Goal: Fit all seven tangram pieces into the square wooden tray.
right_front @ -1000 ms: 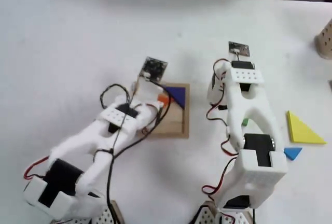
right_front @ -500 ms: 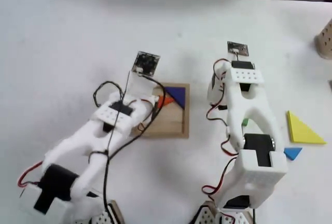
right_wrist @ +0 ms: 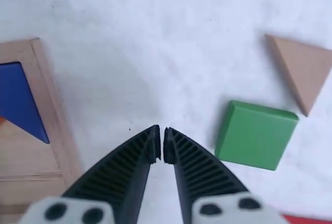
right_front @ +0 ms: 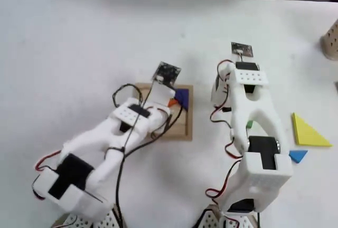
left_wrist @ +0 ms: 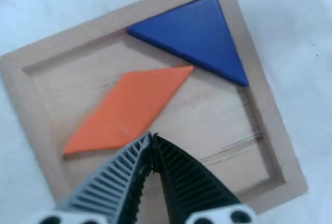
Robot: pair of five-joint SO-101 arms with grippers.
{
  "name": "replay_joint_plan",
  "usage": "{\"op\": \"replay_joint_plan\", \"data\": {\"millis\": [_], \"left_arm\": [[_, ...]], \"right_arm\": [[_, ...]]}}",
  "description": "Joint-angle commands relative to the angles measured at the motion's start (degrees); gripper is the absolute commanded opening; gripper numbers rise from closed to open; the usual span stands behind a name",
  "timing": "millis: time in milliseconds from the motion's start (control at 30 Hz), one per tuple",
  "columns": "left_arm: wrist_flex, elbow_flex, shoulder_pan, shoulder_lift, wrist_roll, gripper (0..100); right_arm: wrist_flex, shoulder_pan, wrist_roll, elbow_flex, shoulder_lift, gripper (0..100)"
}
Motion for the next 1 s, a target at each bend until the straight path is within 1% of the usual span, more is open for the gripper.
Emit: {"op": "replay_joint_plan", "data": {"millis": [0, 400, 733, 867, 967], "left_arm": [[2.1, -6.2, -2.9, 2.0, -1.3, 2], [-4.6, -6.7, -8.0, 2.4, -1.3, 2], [-5.3, -6.8, -7.6, 2.5, -1.4, 2], [-8.1, -6.2, -7.8, 2.5, -1.4, 2], [-8.4, -6.2, -8.0, 2.5, -1.4, 2]], "right_arm": [[-0.8, -0.6, 0.8, -0.3, -0.3, 1.8], [-0.8, -0.7, 0.9, -0.3, -0.3, 1.8], [-0.8, -0.7, 0.9, -0.3, -0.3, 1.8], [-0.8, -0.7, 0.9, -0.3, -0.3, 1.8], [-0.8, -0.7, 0.9, -0.3, -0.3, 1.8]]}}
